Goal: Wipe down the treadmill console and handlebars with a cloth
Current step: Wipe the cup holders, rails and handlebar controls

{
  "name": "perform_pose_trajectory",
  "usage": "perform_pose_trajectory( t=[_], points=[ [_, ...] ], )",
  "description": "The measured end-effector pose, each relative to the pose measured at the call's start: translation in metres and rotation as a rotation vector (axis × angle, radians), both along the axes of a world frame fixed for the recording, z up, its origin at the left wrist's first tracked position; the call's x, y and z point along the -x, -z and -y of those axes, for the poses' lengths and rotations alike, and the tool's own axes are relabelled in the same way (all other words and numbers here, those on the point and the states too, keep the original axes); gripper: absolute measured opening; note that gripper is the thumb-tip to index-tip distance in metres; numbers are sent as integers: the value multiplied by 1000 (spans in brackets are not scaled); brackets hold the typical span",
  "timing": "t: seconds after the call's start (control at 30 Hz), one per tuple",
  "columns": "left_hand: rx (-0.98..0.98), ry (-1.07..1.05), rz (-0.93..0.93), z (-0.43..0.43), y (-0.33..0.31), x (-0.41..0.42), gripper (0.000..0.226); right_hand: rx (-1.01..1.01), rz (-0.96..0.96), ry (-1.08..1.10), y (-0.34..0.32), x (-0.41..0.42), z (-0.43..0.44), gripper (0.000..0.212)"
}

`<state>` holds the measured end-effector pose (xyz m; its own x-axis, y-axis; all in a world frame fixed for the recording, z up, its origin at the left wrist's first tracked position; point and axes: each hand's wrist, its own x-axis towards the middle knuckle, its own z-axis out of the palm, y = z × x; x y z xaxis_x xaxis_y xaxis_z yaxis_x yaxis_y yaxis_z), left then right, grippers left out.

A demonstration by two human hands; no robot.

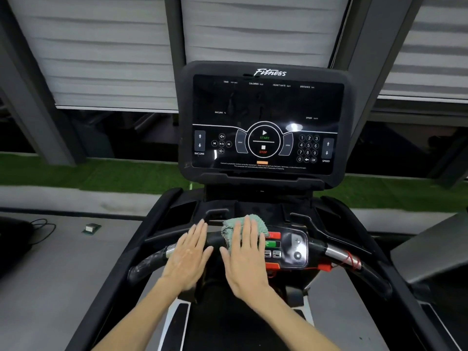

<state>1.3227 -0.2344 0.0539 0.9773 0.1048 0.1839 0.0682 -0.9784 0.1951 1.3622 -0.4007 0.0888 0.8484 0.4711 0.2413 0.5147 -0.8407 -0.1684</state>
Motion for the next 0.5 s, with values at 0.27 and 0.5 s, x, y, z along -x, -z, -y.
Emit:
perform_pose_trajectory(
  t=[0.27,0.5],
  points=[
    [88,-42,54,6,13,-2,72,77,140,-171,21,-14,29,50],
    [89,-73,49,13,12,-5,74,-54,70,-77,16,-21,59,57]
  ],
)
